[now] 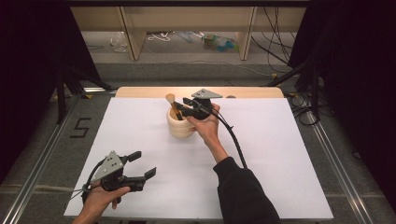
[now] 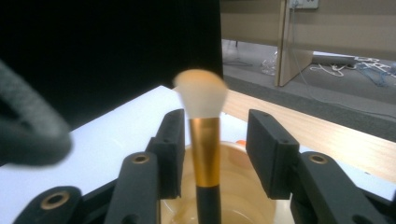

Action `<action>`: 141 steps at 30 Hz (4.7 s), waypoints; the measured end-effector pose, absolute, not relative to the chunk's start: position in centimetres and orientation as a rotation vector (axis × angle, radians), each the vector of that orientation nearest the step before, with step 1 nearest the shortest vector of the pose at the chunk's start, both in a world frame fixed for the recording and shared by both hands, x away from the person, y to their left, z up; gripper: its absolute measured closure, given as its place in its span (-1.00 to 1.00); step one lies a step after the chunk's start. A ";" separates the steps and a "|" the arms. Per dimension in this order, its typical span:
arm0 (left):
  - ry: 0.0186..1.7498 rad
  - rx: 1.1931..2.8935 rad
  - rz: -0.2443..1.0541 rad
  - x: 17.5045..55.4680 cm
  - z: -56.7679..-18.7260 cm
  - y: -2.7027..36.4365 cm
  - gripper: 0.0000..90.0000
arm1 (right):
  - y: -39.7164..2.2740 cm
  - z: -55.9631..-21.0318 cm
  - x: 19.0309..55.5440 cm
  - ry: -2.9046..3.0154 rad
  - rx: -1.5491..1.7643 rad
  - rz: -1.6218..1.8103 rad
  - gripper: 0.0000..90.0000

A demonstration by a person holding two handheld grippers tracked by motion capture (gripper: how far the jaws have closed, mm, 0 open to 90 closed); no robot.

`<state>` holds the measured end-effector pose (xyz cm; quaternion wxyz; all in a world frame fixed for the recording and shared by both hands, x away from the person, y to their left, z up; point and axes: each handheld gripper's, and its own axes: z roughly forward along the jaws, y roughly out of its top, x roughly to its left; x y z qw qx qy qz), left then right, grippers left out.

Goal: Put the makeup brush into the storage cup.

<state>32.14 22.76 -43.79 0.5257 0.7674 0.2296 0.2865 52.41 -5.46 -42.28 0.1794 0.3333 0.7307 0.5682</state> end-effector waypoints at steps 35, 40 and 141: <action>0.561 1.843 0.689 32.2 -43.9 22.8 -0.61 | -10.1 -39.4 46.9 2.208 0.895 1.532 -0.21; 0.554 1.841 0.687 32.2 -43.9 22.8 -0.61 | -10.6 -39.5 46.5 2.208 0.903 1.563 -0.22; 0.540 1.834 0.687 32.2 -43.9 22.7 -0.61 | -20.2 -41.5 35.6 2.205 0.937 1.513 -0.60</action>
